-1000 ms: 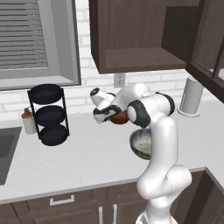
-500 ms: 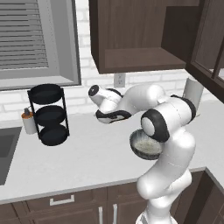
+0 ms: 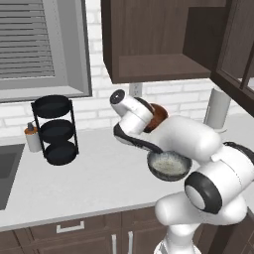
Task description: Pick up the bowls on the counter and stack them on top of one another in the open cabinet. Place the smaller bowl on top of the larger bowl.
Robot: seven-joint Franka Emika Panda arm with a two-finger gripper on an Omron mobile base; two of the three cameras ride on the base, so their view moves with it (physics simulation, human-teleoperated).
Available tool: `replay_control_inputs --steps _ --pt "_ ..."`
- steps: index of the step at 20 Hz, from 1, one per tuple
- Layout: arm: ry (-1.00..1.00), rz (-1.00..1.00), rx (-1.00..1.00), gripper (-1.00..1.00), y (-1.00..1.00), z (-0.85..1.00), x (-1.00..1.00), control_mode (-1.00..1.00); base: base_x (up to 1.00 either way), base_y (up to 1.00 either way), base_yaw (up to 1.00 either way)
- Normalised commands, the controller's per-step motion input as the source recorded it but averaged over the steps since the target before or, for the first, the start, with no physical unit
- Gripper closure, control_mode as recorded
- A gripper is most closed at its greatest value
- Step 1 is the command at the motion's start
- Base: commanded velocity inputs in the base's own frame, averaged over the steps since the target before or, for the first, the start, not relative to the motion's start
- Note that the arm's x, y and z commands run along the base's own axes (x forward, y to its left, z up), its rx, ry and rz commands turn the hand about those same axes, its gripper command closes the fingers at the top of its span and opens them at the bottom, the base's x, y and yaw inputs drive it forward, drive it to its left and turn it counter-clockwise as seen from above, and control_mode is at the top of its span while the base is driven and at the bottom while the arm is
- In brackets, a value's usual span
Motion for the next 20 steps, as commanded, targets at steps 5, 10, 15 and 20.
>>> replay_control_inputs --steps 5,10,15,20 --pt "0.37 -0.05 0.00 1.00 -0.41 0.22 -1.00 -1.00 0.00 0.00 0.00" --pt "0.41 -0.01 -0.02 1.00 -0.08 -0.14 -0.65 -1.00 0.00 0.00 0.00" --pt "0.13 0.00 0.00 1.00 0.00 -0.38 0.01 -1.00 0.00 0.00 0.00" --pt "0.04 0.00 0.00 1.00 0.00 -0.50 0.01 -1.00 0.00 0.00 0.00"
